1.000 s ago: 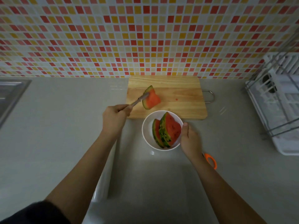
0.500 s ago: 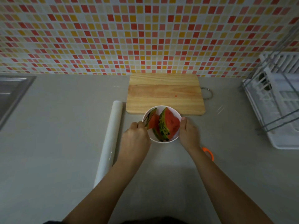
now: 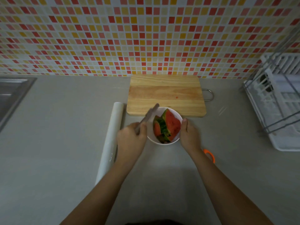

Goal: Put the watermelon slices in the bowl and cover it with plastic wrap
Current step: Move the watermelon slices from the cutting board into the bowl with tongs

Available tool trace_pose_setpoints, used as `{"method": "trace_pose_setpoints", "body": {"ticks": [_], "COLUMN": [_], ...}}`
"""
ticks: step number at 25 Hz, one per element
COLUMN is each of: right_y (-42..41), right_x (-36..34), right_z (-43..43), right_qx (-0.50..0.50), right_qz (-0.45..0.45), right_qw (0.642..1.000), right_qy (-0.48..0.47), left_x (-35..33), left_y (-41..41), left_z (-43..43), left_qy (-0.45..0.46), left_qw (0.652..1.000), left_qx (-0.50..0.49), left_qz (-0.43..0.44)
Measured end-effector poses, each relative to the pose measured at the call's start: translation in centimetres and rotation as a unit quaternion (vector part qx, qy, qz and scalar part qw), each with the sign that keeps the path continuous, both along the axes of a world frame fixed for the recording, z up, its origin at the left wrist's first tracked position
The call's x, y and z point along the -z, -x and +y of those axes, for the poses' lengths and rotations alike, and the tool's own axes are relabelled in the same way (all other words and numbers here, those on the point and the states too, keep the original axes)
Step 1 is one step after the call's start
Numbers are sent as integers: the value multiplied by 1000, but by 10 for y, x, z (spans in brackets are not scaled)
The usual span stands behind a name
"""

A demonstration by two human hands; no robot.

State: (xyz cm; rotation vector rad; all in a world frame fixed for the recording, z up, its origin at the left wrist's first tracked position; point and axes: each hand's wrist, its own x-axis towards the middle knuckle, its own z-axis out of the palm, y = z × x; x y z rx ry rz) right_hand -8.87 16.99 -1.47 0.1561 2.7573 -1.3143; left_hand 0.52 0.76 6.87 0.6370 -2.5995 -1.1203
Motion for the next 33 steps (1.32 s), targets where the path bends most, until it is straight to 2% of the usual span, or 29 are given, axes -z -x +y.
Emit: {"method": "trace_pose_setpoints", "body": {"ticks": [1,3,7,9,17,23,24,27,28,30,33], "right_y": [0,1,1,3,4,5,5,4,4,5,4], "right_x": [0,1,4,7,12,11,12,11,11,10,6], "right_z": [0,1,2,2,3,2,2,2,2,1,0], "right_qx": [0,2,6,7,7,9,8,6,8,12,6], "right_qz": [-5,-9,-3,-8,-2,-4,-3,8,8,-6,-16], "right_qw": [1000,1000,1000,1000,1000,1000,1000,1000,1000,1000,1000], "right_qy": [-1,-2,-4,-4,-12,-15,-15,-19,-21,-24,-26], "left_x": [0,4,30,46,82,79,75,58,55,56,51], "left_y": [11,42,103,123,167,170,165,131,114,81,50], "left_z": [-10,-29,-49,-51,-52,-56,-56,-47,-41,-29,-14], "left_qy": [-26,-21,103,141,136,152,149,62,26,-41,-211], "left_qw": [999,999,991,986,987,978,980,998,999,998,972], "left_qx": [-23,-40,7,7,-15,15,11,-20,-16,7,0], "left_qz": [4,-10,-84,-87,-82,-143,-129,4,16,-36,-107]}}
